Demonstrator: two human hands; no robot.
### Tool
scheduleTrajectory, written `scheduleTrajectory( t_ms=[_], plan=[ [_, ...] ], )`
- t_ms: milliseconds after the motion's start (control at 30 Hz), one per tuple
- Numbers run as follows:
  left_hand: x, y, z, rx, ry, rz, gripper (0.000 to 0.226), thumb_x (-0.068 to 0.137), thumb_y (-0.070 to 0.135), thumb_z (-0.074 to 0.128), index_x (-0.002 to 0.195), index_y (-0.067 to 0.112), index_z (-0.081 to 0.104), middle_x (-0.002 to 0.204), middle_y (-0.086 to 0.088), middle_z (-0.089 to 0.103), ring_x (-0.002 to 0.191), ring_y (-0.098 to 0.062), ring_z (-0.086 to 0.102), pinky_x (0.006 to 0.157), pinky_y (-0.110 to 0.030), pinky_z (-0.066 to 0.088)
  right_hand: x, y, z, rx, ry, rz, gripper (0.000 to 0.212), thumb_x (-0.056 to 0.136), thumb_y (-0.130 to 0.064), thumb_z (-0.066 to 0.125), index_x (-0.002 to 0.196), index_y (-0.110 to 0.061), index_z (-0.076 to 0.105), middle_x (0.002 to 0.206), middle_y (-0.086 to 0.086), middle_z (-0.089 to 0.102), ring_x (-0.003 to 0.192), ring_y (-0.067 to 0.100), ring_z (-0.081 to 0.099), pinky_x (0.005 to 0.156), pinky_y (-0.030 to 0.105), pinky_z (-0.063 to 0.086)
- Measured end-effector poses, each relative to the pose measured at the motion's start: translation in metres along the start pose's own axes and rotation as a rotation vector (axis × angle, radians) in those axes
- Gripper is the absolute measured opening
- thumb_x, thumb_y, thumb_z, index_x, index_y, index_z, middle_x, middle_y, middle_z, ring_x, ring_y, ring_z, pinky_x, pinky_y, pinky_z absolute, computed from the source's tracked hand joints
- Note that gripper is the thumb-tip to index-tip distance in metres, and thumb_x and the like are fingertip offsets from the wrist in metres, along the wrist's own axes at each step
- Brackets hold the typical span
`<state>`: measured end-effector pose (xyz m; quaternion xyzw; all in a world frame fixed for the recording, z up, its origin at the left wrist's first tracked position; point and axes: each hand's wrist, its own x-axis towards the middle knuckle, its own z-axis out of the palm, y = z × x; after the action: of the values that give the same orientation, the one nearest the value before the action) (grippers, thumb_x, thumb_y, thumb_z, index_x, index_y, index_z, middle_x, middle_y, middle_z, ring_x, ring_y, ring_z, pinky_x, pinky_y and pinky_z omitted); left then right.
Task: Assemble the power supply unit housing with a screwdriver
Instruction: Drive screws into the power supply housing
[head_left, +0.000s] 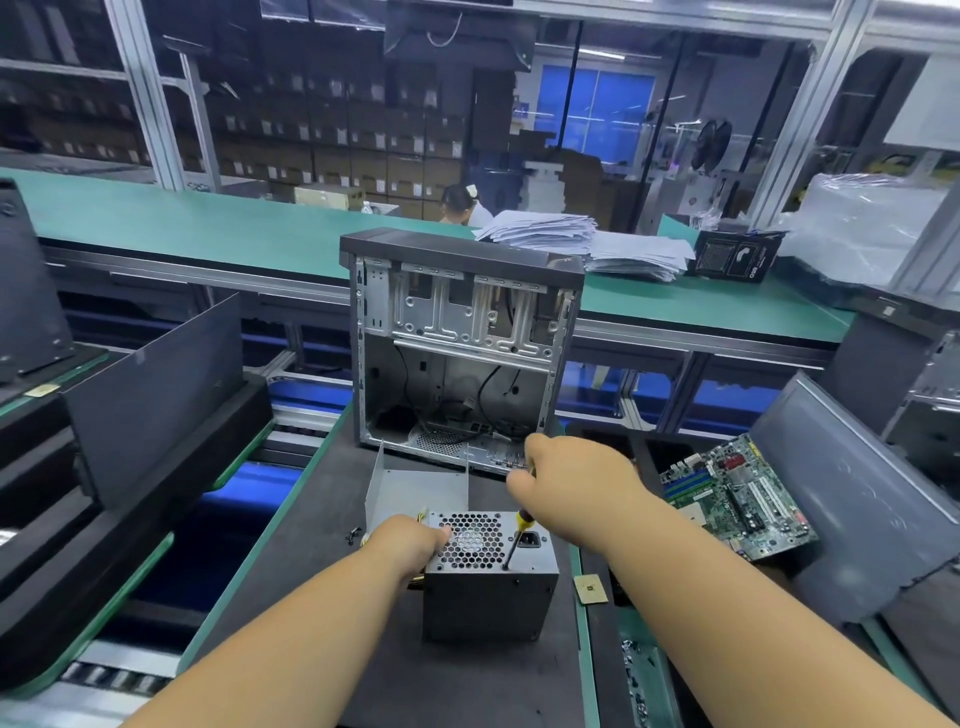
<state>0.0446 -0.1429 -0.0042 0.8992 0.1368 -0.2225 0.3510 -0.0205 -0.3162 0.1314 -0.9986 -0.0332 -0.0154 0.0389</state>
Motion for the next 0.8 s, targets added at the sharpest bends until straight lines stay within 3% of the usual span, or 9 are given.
scheduleTrajectory(
  t_ms=[67, 133, 233, 333, 400, 467, 533, 700, 800],
  plan=[
    [0.002, -0.002, 0.003, -0.148, 0.012, -0.007, 0.034, 0.089, 0.039, 0.066, 0.095, 0.006, 0.060, 0.081, -0.003, 0.059, 0.076, -0.018, 0.055, 0.065, -0.025, 0.041, -0.002, -0.001, -0.004, 0.164, -0.041, -0.090, 0.012, 0.093, -0.031, 0.045, 0.098, -0.021, 0.044, 0.079, -0.003, 0.050, 0.065, 0.014, 0.046, 0.051, 0.032, 0.032],
    [0.000, -0.002, 0.003, -0.188, 0.013, -0.002, 0.032, 0.089, 0.037, 0.067, 0.091, 0.006, 0.059, 0.081, -0.004, 0.059, 0.082, -0.021, 0.056, 0.073, -0.026, 0.042, -0.004, -0.002, -0.002, 0.119, 0.011, -0.125, 0.016, 0.097, -0.034, 0.049, 0.108, -0.023, 0.043, 0.075, -0.004, 0.050, 0.064, 0.015, 0.048, 0.050, 0.032, 0.034],
    [-0.003, -0.002, 0.001, -0.195, -0.001, -0.007, 0.031, 0.091, 0.036, 0.065, 0.090, 0.006, 0.059, 0.085, -0.006, 0.061, 0.084, -0.022, 0.056, 0.079, -0.028, 0.044, -0.004, -0.002, 0.004, -0.106, 0.102, -0.042, 0.028, 0.101, -0.050, 0.039, 0.096, -0.022, 0.044, 0.066, -0.005, 0.048, 0.058, 0.017, 0.045, 0.048, 0.030, 0.031],
    [-0.003, -0.002, 0.002, -0.251, -0.025, 0.003, 0.030, 0.091, 0.033, 0.066, 0.084, 0.005, 0.060, 0.085, -0.008, 0.062, 0.085, -0.024, 0.058, 0.087, -0.031, 0.046, -0.003, 0.002, 0.010, -0.038, 0.111, -0.038, 0.019, 0.099, -0.039, 0.038, 0.097, -0.021, 0.038, 0.069, -0.003, 0.050, 0.059, 0.018, 0.047, 0.049, 0.031, 0.035],
    [-0.002, -0.003, 0.002, -0.252, -0.015, -0.012, 0.035, 0.091, 0.036, 0.065, 0.072, 0.009, 0.054, 0.075, -0.003, 0.057, 0.077, -0.020, 0.057, 0.080, -0.028, 0.044, -0.004, 0.002, 0.008, 0.106, 0.069, -0.070, 0.014, 0.094, -0.029, 0.045, 0.104, -0.020, 0.040, 0.074, -0.003, 0.048, 0.061, 0.016, 0.046, 0.051, 0.034, 0.038],
    [0.001, -0.003, 0.003, -0.292, -0.013, -0.032, 0.037, 0.090, 0.036, 0.067, 0.069, 0.010, 0.051, 0.071, -0.002, 0.055, 0.065, -0.014, 0.053, 0.066, -0.025, 0.043, -0.006, 0.002, 0.005, 0.134, 0.064, -0.102, 0.019, 0.096, -0.031, 0.051, 0.107, -0.022, 0.039, 0.074, -0.004, 0.048, 0.061, 0.015, 0.046, 0.053, 0.036, 0.041],
    [0.003, -0.004, 0.004, -0.331, -0.024, -0.046, 0.035, 0.089, 0.035, 0.069, 0.070, 0.010, 0.053, 0.071, -0.002, 0.057, 0.061, -0.013, 0.054, 0.057, -0.024, 0.042, -0.007, 0.001, 0.004, 0.018, 0.109, -0.095, 0.024, 0.098, -0.043, 0.051, 0.101, -0.025, 0.036, 0.069, -0.005, 0.049, 0.060, 0.018, 0.048, 0.050, 0.033, 0.037],
    [0.004, -0.005, 0.005, -0.290, -0.011, -0.062, 0.040, 0.087, 0.043, 0.069, 0.075, 0.008, 0.052, 0.078, -0.003, 0.056, 0.071, -0.016, 0.054, 0.074, -0.030, 0.042, -0.005, 0.003, 0.007, -0.141, 0.111, 0.004, 0.046, 0.100, -0.057, 0.034, 0.068, -0.024, 0.040, 0.062, -0.005, 0.046, 0.057, 0.015, 0.044, 0.047, 0.026, 0.030],
    [0.006, -0.005, 0.006, -0.311, -0.023, -0.062, 0.041, 0.085, 0.042, 0.071, 0.090, 0.003, 0.061, 0.093, -0.010, 0.064, 0.084, -0.024, 0.061, 0.077, -0.032, 0.047, -0.008, 0.003, 0.004, 0.029, 0.047, -0.046, 0.031, 0.095, -0.046, 0.039, 0.085, -0.022, 0.055, 0.082, -0.003, 0.053, 0.074, 0.018, 0.052, 0.056, 0.030, 0.038]
  ],
)
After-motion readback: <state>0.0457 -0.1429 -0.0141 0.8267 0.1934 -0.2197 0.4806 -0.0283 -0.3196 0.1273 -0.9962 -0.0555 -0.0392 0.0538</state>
